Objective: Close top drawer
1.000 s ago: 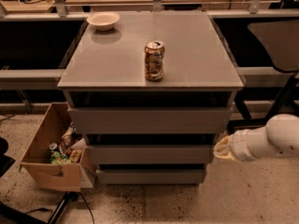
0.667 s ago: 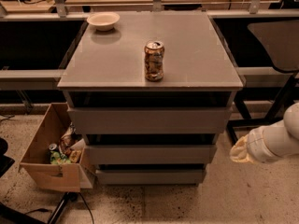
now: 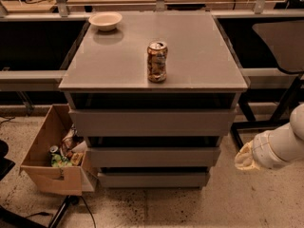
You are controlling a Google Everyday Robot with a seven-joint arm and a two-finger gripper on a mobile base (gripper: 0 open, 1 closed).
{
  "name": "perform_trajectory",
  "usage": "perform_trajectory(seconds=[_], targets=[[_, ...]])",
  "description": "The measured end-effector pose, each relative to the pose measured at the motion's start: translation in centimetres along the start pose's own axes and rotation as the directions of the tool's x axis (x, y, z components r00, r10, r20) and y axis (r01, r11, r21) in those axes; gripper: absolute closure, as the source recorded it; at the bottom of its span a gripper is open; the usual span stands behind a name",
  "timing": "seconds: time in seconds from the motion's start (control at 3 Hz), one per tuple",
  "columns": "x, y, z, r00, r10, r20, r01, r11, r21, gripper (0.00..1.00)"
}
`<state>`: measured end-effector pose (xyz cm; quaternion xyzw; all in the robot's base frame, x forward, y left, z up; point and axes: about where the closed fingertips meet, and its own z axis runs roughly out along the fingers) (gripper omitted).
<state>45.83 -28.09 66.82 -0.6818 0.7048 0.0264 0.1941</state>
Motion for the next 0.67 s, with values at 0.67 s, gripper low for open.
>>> perform_trajectory(seconds=[0.67], targets=[[0.00,0.00,0.00,1.000,0.000,0.000,0.000,1.0000,0.000,0.12]])
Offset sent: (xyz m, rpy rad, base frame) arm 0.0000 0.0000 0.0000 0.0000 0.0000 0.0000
